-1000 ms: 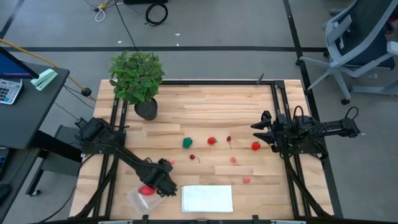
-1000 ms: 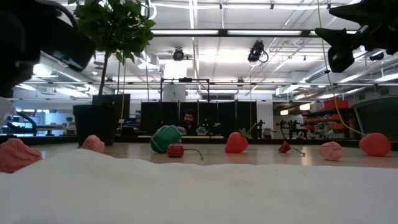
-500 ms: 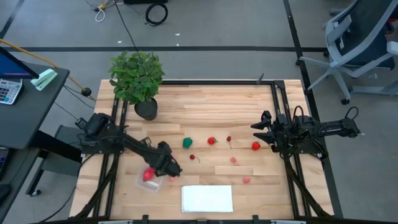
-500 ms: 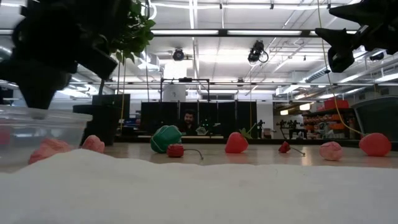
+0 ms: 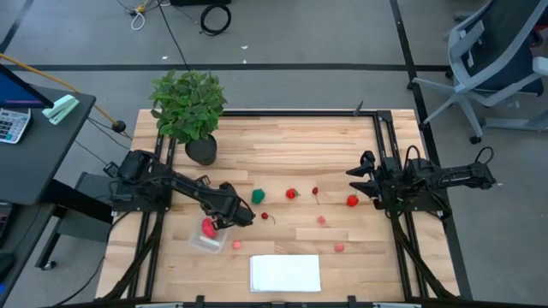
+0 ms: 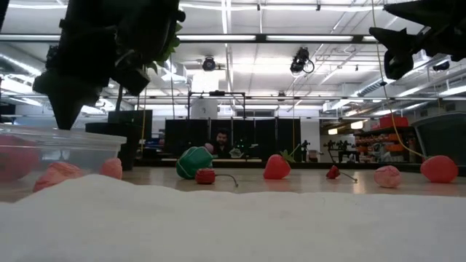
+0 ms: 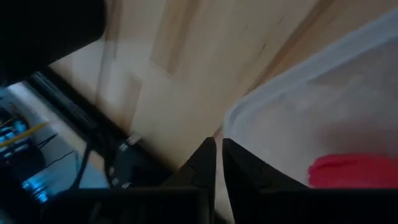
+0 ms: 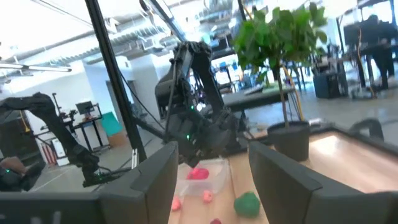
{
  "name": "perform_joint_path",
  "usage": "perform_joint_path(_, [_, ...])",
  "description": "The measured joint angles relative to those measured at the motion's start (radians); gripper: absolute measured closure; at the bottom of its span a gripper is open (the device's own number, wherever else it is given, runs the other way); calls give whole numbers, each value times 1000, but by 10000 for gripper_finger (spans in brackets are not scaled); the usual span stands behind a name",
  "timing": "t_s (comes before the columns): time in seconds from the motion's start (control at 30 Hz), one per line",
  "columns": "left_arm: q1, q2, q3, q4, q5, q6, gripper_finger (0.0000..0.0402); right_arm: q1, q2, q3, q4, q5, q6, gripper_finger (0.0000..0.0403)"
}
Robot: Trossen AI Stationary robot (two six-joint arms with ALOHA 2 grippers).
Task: Pick and placing Produce into tupperware
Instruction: Put the red strawberry into the transparent bin
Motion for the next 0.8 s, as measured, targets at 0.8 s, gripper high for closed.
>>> perform_joint_path(0.8, [38,-319,516,-117,-451,98,337,12,669,541,-475,-49,-73,213])
